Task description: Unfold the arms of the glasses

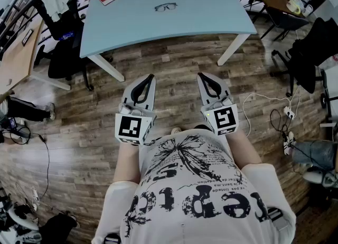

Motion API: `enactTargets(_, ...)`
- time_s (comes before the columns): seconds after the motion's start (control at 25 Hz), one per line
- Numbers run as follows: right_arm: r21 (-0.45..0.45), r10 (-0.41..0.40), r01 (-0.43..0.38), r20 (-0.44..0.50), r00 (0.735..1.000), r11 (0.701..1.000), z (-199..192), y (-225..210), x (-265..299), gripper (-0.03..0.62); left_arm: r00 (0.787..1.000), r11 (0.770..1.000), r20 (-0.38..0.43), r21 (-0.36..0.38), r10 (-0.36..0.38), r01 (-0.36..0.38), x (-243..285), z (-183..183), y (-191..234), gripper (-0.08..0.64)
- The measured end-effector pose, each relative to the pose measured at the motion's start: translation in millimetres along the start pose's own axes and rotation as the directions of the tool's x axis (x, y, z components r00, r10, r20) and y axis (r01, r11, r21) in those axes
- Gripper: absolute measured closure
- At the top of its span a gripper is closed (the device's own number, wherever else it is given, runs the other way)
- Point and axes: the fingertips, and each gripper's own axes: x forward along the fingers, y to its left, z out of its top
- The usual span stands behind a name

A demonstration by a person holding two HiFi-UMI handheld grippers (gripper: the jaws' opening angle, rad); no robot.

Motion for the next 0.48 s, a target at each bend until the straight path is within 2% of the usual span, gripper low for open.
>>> enactTargets(0.48,0.009,0.011,-0.011,-0.021,1.000,1.000,-5.2,7.4,10.0,0.583,1.000,1.000,0.002,-0.015,0.010,-0.010,-3.6,-6.9,11.8,0.540)
